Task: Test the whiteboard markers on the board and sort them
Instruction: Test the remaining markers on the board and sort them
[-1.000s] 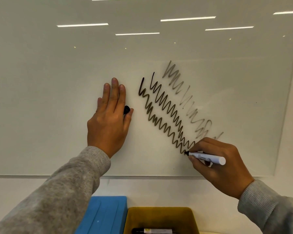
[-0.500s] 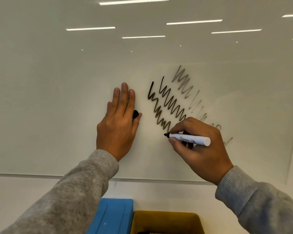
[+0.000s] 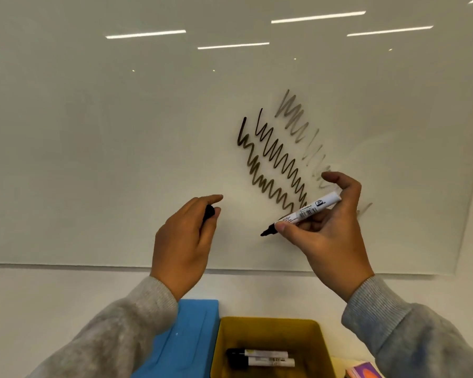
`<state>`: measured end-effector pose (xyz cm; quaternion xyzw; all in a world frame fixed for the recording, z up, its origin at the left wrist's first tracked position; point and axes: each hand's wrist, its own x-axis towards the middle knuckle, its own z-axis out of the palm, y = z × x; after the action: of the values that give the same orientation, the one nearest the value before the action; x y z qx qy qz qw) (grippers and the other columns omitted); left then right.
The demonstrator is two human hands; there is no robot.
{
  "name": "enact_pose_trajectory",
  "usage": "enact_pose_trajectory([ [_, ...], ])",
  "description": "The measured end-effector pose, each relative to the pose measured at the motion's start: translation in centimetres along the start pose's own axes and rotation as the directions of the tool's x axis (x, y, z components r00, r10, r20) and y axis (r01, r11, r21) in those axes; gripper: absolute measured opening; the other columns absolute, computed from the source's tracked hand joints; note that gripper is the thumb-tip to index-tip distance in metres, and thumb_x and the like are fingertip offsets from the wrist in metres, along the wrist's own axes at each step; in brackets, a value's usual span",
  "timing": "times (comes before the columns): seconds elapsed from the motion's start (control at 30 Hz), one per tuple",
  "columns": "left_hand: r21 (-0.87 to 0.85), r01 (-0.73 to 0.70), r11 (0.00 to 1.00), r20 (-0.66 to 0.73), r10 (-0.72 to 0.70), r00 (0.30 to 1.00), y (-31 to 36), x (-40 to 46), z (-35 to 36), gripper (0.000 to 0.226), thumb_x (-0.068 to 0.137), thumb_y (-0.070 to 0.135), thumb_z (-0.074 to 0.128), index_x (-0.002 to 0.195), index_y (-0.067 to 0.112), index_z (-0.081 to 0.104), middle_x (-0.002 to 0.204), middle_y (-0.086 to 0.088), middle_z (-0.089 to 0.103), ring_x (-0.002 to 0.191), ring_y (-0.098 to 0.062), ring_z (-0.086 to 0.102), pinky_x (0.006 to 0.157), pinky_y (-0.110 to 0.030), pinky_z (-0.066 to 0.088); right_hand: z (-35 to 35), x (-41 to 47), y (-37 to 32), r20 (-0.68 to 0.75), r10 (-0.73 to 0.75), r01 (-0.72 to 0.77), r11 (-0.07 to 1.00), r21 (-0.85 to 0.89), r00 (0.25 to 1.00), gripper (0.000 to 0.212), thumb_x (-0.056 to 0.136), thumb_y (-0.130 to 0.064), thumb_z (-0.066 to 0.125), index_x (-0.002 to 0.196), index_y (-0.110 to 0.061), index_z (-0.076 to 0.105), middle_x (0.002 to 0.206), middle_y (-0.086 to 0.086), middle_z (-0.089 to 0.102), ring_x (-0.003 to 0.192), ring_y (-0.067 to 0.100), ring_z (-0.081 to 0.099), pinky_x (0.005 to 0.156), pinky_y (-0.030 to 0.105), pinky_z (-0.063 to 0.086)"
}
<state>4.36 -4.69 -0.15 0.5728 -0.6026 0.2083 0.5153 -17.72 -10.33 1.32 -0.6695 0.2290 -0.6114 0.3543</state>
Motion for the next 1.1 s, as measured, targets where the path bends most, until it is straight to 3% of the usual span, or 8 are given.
enact_pose_trajectory([
  [0.1, -0.189, 0.213, 0.958, 0.045, -0.208, 0.977, 1.6, -2.1, 0.2, 0.024, 0.102, 0.019, 0.053, 0.118, 0.03, 0.068, 0.074, 0.017, 0.058, 0.067, 0.002, 0.056, 0.065, -0.009, 0.043, -0.2, -1.3, 0.1, -0.018, 0.051, -0.051, 0.998, 0.047, 0.999, 0.091, 0.07, 0.002, 0.087, 0.13, -0.036, 0.028, 0.081, 0.013, 0.072, 0.068, 0.027, 0.072, 0.064, 0.029, 0.06],
  [0.2, -0.398, 0.384, 0.833, 0.199, -0.33, 0.923, 3.1, -5.1, 0.8, 0.03, 0.101, 0.013, 0.052, 0.119, 0.031, 0.068, 0.076, 0.02, 0.06, 0.072, 0.004, 0.057, 0.071, -0.004, 0.042, -1.0, -3.1, 0.5, -0.015, 0.114, -0.112, 0.99, 0.084, 0.993, 0.087, 0.072, 0.003, 0.085, 0.128, -0.035, 0.031, 0.08, 0.016, 0.073, 0.066, 0.024, 0.072, 0.061, 0.026, 0.058],
  [0.3, -0.566, 0.508, 0.65, 0.338, -0.379, 0.862, 4.0, -9.2, 1.7, 0.038, 0.105, 0.014, 0.041, 0.121, 0.032, 0.07, 0.063, -0.001, 0.045, 0.063, -0.022, 0.04, 0.065, -0.024, 0.039, -2.1, -5.3, 1.3, 0.0, 0.184, -0.183, 0.978, 0.098, 0.983, 0.074, 0.076, 0.001, 0.082, 0.125, -0.03, 0.036, 0.077, 0.012, 0.074, 0.058, 0.017, 0.067, 0.055, 0.02, 0.052],
  [0.43, -0.558, 0.637, 0.531, 0.472, -0.429, 0.77, 5.4, -15.7, 2.8, 0.033, 0.105, 0.024, 0.043, 0.128, 0.036, 0.064, 0.074, -0.007, 0.048, 0.064, -0.019, 0.042, 0.059, -0.028, 0.041, -3.9, -9.5, 3.0, 0.002, 0.287, -0.285, 0.95, 0.125, 0.958, 0.059, 0.081, -0.002, 0.078, 0.12, -0.026, 0.041, 0.071, 0.01, 0.071, 0.057, 0.02, 0.063, 0.053, 0.021, 0.049],
  [0.57, -0.54, 0.716, 0.442, 0.563, -0.443, 0.698, 5.9, -21.6, 3.6, 0.021, 0.102, 0.016, 0.05, 0.12, 0.021, 0.058, 0.08, -0.006, 0.059, 0.063, -0.021, 0.05, 0.057, -0.027, 0.047, -5.1, -13.2, 4.4, 0.035, 0.384, -0.385, 0.915, 0.119, 0.923, 0.047, 0.087, -0.004, 0.073, 0.12, -0.021, 0.045, 0.069, 0.013, 0.068, 0.058, 0.025, 0.061, 0.053, 0.03, 0.051],
  [0.8, -0.42, 0.902, 0.097, 0.734, -0.549, 0.4, 3.6, -28.1, 3.0, 0.011, 0.09, 0.016, 0.062, 0.1, 0.011, 0.064, 0.081, -0.014, 0.068, 0.059, -0.02, 0.056, 0.051, -0.025, 0.041, -6.2, -20.4, 6.6, 0.12, 0.603, -0.614, 0.778, 0.132, 0.789, 0.03, 0.084, 0.002, 0.071, 0.101, -0.006, 0.048, 0.082, 0.021, 0.072, 0.067, 0.029, 0.071, 0.062, 0.034, 0.059],
  [0.93, -0.379, 0.92, 0.095, 0.759, -0.537, 0.368, 2.7, -29.2, 3.3, 0.023, 0.087, 0.024, 0.062, 0.101, 0.007, 0.063, 0.077, -0.014, 0.067, 0.052, -0.016, 0.054, 0.049, -0.027, 0.034, -6.3, -22.1, 8.2, 0.146, 0.653, -0.668, 0.738, 0.097, 0.743, 0.025, 0.081, 0.007, 0.071, 0.093, -0.002, 0.051, 0.085, 0.022, 0.074, 0.073, 0.034, 0.073, 0.063, 0.032, 0.06],
  [1.1, -0.386, 0.904, 0.183, 0.747, -0.513, 0.423, 2.8, -29.2, 3.5, 0.033, 0.092, 0.032, 0.055, 0.1, 0.0, 0.06, 0.071, -0.013, 0.066, 0.054, -0.018, 0.055, 0.049, -0.024, 0.041, -5.5, -22.5, 9.2, 0.089, 0.659, -0.665, 0.739, 0.11, 0.747, 0.022, 0.079, 0.004, 0.074, 0.09, 0.001, 0.056, 0.085, 0.022, 0.074, 0.073, 0.035, 0.074, 0.064, 0.031, 0.06],
])
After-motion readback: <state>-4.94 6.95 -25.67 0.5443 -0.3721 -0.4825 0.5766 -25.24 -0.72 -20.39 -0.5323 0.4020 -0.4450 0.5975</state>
